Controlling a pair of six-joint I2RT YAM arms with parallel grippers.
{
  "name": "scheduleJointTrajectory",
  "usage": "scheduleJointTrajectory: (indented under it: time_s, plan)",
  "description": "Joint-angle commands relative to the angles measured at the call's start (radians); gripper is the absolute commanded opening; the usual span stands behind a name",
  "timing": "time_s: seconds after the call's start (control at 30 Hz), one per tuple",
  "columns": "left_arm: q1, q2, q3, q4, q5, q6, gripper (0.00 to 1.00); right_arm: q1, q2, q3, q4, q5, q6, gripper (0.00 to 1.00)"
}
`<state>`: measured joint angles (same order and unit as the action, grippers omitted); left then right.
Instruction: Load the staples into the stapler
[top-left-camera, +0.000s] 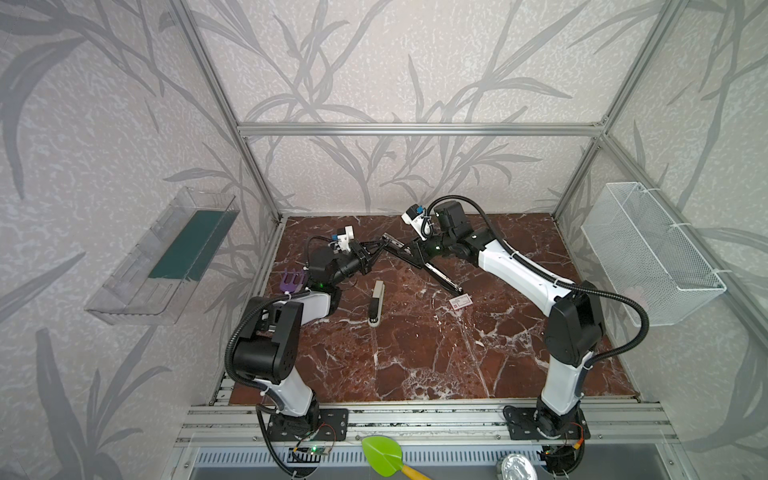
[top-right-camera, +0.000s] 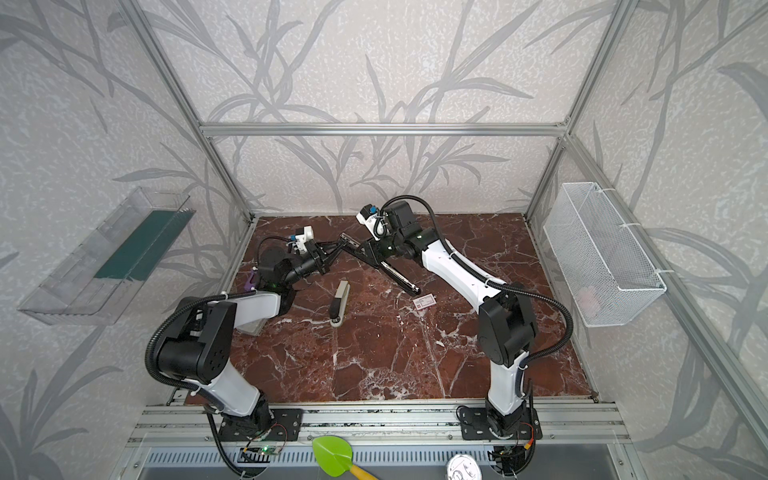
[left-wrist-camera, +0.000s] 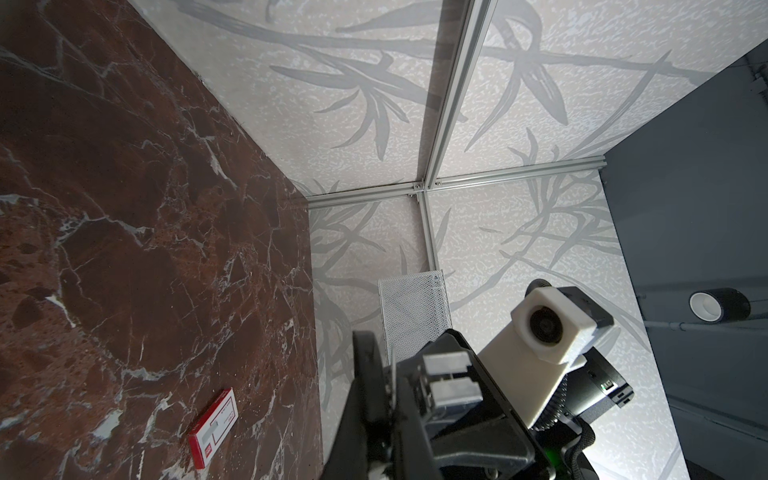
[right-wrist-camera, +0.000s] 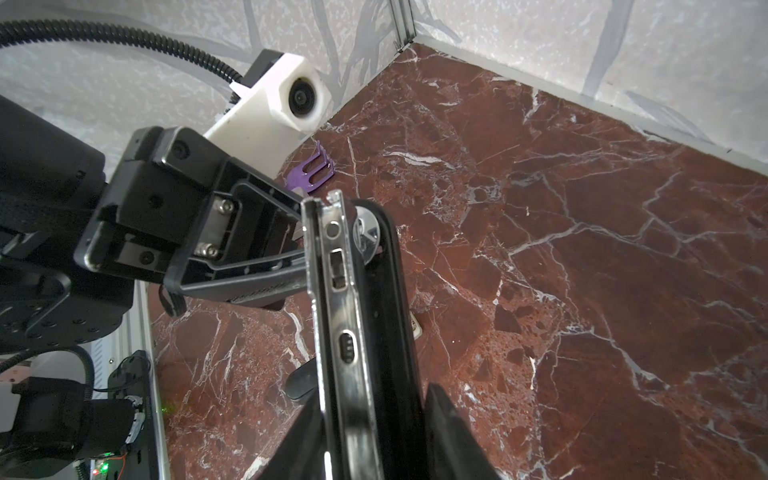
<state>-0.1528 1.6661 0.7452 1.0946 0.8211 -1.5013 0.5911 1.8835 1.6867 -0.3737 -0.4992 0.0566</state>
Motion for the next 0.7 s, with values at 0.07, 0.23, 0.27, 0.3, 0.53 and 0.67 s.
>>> scheduleJointTrajectory:
  time_s: [0.07,0.23,0.27,0.3,0.53,0.67]
  plan:
    - [-0.004,-0.001,0.013,0.107,0.024,-0.056,0.0,0.006,0.02,0.045,-0.028,-0.006,-0.03,0.23]
    - [-0.004,0.016,0.011,0.125,0.024,-0.069,0.0,0.008,0.02,0.051,-0.033,0.004,-0.047,0.09]
    - [-0.005,0.018,0.011,0.131,0.024,-0.074,0.0,0.007,0.02,0.05,-0.033,0.007,-0.049,0.08]
    - [-0.005,0.023,0.012,0.133,0.024,-0.076,0.0,0.007,0.02,0.048,-0.032,0.013,-0.054,0.07]
    - [0.003,0.041,0.011,0.124,0.017,-0.08,0.33,0.007,0.026,0.05,-0.039,0.099,-0.075,0.06]
    - [0.015,0.04,-0.005,0.096,0.005,-0.073,0.35,0.006,0.046,0.053,-0.03,0.141,-0.092,0.05]
